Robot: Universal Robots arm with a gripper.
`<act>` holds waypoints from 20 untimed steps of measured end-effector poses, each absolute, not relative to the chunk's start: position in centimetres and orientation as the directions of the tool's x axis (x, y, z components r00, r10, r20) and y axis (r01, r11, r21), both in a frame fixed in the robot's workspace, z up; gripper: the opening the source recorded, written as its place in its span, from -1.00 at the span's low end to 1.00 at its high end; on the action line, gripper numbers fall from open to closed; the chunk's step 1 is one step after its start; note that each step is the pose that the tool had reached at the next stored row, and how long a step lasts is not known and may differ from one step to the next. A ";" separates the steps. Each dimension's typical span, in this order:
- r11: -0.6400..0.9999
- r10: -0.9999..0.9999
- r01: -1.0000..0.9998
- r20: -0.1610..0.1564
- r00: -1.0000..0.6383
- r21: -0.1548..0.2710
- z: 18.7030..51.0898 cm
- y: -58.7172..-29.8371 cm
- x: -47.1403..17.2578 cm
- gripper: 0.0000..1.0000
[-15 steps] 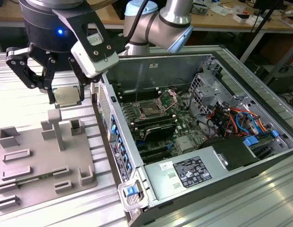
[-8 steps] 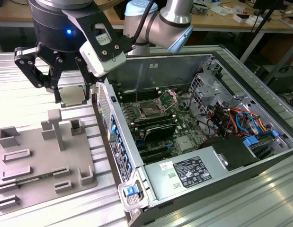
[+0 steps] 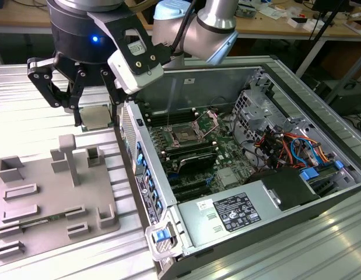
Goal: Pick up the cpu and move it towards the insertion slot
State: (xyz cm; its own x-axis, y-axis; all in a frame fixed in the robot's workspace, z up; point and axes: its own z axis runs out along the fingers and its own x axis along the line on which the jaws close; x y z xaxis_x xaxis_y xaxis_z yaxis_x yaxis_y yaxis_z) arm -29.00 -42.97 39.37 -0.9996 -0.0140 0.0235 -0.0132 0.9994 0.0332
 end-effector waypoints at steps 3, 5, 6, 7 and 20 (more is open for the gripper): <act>0.999 -0.014 -0.013 0.024 -1.000 0.033 39.4 -43.0 -28.9 0.09; 0.999 -0.014 -0.013 0.024 -1.000 0.033 39.4 -43.0 -28.9 0.09; 0.999 -0.014 -0.013 0.023 -1.000 0.033 39.4 -43.0 -28.8 0.09; 0.999 -0.014 -0.013 0.024 -1.000 0.033 39.4 -43.0 -28.8 0.09; 0.999 -0.014 -0.013 0.024 -1.000 0.033 39.4 -43.0 -27.9 0.09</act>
